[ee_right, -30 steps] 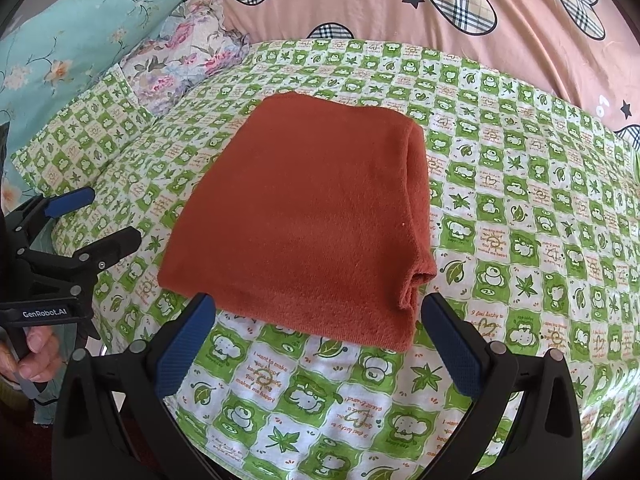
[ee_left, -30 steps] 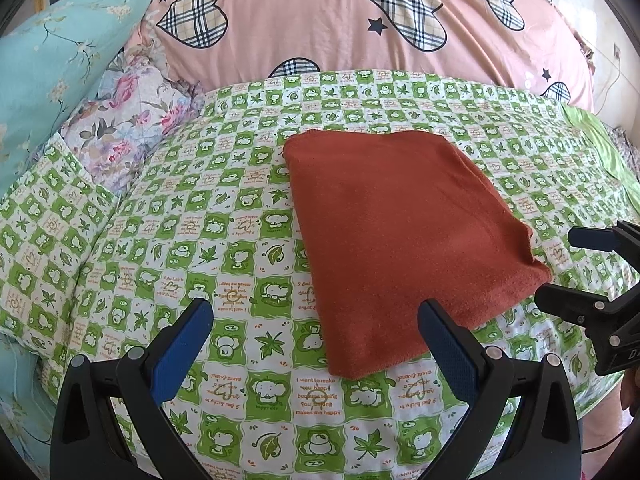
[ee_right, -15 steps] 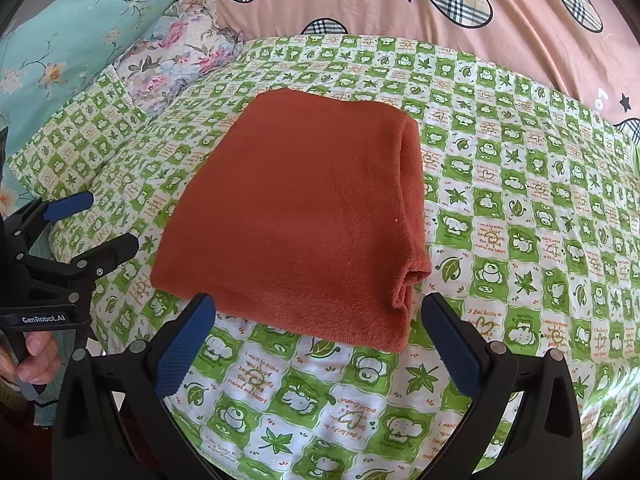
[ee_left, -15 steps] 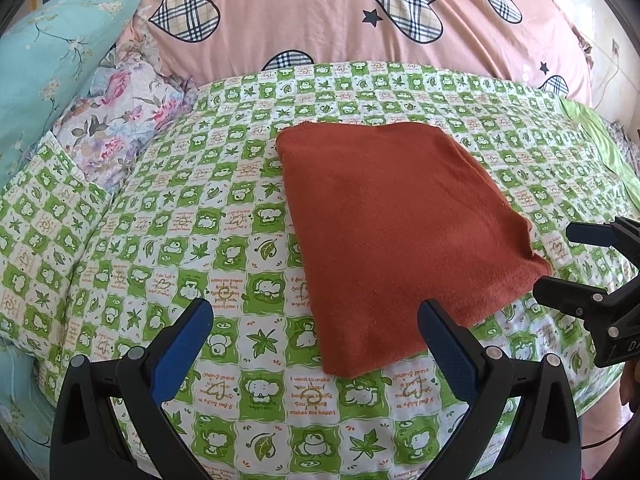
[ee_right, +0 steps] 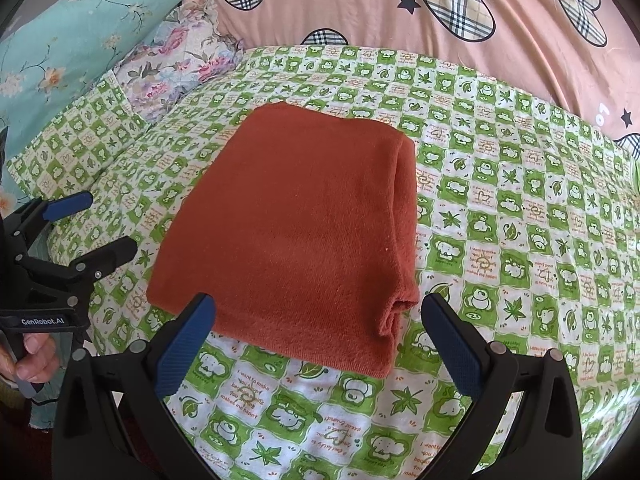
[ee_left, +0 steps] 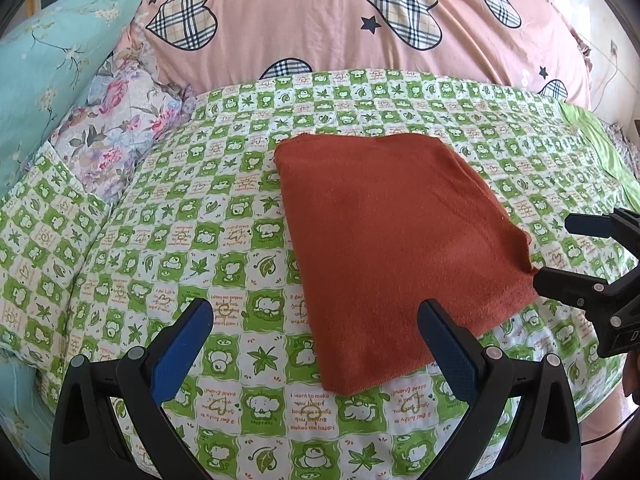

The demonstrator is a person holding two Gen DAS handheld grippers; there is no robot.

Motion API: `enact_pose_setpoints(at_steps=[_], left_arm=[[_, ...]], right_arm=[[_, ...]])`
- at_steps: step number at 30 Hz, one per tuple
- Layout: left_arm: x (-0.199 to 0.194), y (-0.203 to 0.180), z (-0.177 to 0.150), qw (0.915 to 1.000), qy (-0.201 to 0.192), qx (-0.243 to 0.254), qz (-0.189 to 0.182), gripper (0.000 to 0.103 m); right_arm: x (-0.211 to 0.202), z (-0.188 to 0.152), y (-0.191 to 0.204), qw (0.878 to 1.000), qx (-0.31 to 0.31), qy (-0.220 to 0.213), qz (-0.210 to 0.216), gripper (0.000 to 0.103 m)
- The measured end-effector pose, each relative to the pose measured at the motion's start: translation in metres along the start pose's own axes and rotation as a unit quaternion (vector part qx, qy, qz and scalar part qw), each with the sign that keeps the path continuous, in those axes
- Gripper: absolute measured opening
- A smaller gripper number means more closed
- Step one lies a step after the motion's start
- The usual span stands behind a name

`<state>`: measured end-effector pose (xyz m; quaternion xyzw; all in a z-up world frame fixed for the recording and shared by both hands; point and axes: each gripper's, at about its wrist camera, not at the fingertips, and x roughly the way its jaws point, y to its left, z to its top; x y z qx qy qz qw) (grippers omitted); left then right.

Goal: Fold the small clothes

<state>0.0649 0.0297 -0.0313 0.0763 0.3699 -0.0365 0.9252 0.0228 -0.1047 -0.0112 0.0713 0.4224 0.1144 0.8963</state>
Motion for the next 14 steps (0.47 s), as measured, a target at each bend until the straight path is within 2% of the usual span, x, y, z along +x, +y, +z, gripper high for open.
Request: enact_pose_setpoints(at_steps=[14], left_arm=[[0.002, 0.002, 0.012, 0.9999, -0.007, -0.007, 0.007, 0.102]], right_arm=[[0.006, 0.004, -0.011, 1.000, 0.007, 0.003, 0.005, 0.102]])
